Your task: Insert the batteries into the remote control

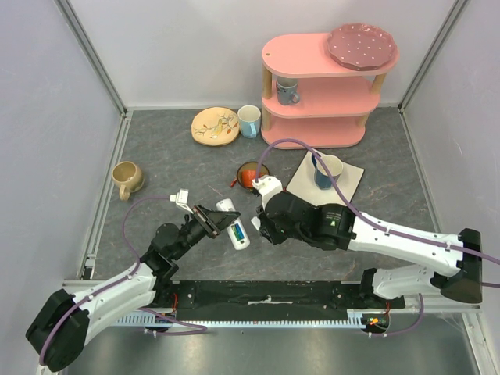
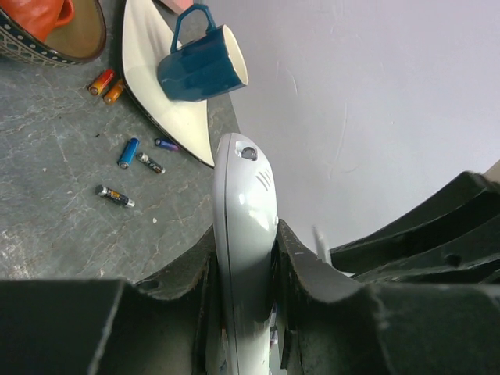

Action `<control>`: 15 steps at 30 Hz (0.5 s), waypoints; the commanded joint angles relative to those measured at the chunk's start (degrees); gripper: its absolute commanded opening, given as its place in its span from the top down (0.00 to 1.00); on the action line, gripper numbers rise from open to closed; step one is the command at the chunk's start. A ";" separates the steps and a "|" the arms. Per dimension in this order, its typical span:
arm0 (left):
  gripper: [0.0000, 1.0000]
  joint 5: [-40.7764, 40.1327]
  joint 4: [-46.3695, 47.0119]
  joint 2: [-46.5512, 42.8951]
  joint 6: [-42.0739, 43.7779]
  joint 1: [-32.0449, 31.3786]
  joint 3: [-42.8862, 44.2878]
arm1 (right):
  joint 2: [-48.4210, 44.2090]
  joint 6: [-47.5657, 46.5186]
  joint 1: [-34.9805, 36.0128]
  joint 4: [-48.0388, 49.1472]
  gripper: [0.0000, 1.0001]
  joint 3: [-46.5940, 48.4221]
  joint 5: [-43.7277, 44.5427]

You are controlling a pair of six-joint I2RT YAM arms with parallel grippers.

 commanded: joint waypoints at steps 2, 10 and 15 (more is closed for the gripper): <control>0.98 -4.63 6.29 -0.45 -1.82 0.00 -1.23 | 1.88 -0.59 1.01 -3.35 1.00 3.26 -0.77; 0.98 -6.31 6.38 -1.68 -2.26 0.00 -2.28 | 4.95 1.26 1.54 -3.18 1.00 3.96 -0.42; 0.98 -6.39 6.29 -2.21 -2.08 0.00 -2.28 | 5.48 2.93 1.98 -3.09 1.00 4.40 0.99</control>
